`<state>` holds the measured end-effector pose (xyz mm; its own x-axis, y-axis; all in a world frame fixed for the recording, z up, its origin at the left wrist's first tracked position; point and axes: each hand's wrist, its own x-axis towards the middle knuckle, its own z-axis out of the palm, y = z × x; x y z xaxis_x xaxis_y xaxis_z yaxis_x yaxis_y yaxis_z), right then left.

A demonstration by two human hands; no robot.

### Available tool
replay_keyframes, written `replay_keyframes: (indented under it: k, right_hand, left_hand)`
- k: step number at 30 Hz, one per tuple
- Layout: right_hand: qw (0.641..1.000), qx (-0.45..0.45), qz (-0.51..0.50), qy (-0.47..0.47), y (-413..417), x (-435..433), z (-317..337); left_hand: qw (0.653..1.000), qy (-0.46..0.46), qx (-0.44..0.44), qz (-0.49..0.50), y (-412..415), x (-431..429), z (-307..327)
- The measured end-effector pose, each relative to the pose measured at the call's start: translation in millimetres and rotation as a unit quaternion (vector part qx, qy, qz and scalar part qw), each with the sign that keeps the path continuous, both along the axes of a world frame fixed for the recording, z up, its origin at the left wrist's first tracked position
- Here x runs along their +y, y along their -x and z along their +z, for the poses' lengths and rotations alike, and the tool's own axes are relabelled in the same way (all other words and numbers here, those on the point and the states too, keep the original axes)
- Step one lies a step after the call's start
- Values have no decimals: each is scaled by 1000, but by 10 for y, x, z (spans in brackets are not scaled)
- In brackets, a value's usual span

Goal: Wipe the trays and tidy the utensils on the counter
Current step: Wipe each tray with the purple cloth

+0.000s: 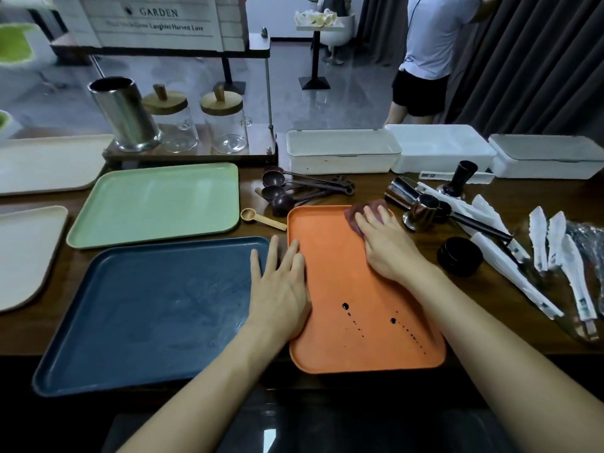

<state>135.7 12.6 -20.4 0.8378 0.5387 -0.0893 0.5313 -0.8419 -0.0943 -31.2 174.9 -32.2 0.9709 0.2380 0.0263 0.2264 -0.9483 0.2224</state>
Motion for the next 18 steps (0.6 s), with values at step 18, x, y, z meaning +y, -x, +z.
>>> replay_keyframes:
  k: [18]
  right_hand:
    - [986, 101, 130, -33, 1221, -810, 218]
  left_hand:
    - [1000, 12, -1, 25, 13, -14, -24]
